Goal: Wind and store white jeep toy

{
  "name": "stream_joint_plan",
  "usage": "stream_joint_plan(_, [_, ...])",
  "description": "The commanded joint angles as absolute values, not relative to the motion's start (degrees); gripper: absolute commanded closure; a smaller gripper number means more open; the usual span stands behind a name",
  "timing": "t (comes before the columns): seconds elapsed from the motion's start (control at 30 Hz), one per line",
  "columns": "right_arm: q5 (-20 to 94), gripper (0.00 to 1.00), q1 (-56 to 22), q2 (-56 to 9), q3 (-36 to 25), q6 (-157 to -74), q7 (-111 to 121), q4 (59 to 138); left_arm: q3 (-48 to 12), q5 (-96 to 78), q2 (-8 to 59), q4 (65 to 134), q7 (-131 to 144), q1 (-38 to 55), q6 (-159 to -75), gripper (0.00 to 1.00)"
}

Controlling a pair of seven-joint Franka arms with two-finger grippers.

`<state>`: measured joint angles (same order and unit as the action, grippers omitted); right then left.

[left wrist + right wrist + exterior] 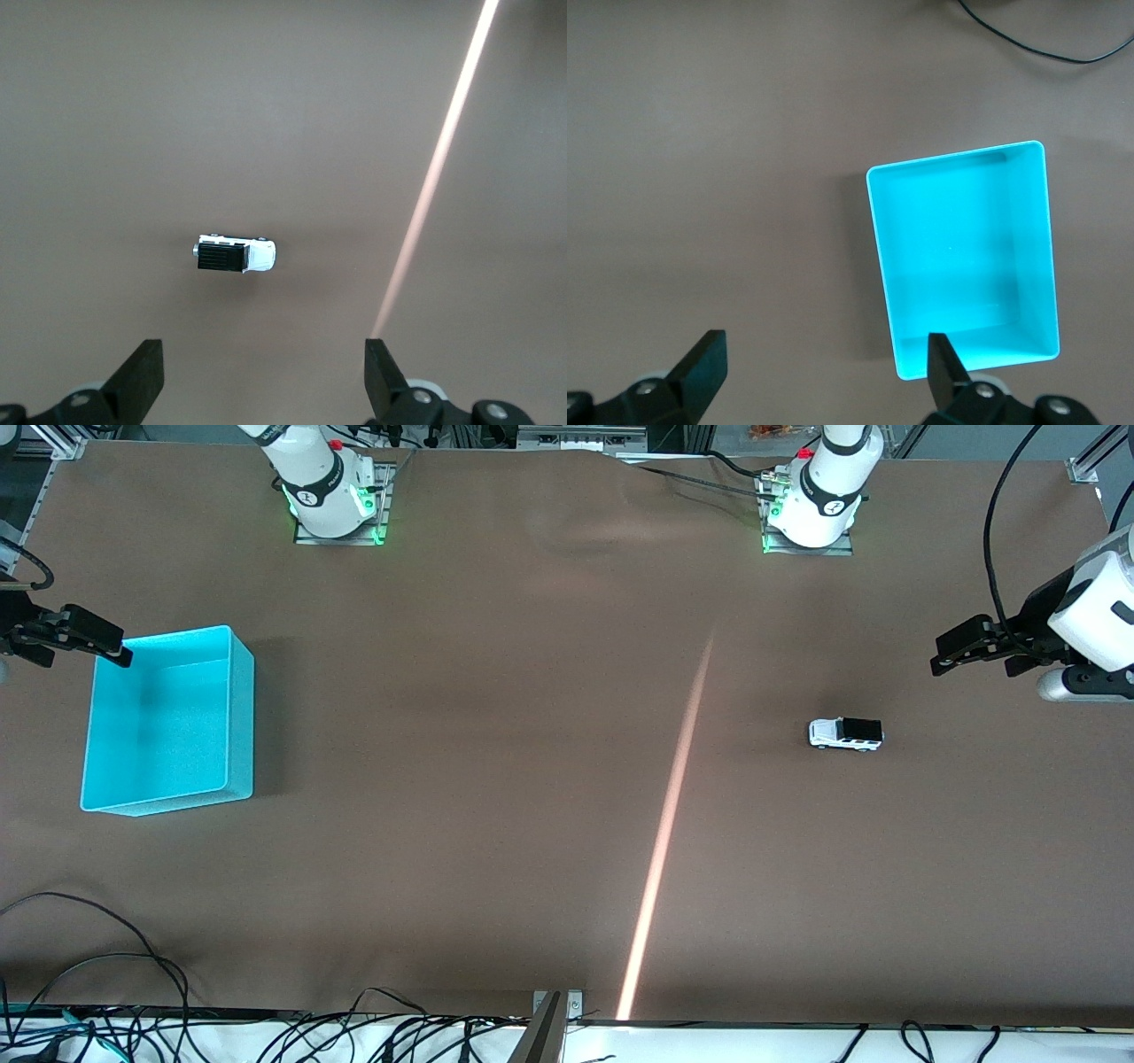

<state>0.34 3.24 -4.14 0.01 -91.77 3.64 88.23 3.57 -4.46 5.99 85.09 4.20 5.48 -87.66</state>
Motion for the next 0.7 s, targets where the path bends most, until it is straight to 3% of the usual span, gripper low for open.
stream_joint_plan(0.0, [1.32,0.0,3.43,-4.75,0.0,-91.49,3.6,86.66,3.96,-4.92,6.15,85.43,4.04,5.89,-87.28,0.0])
stream_joint_plan(0.67, [1.23,0.0,3.25,-5.27,0.09,-91.58,3.95,85.96,4.13,-4.92,10.89,86.31,17.3,4.83,-86.4,0.0])
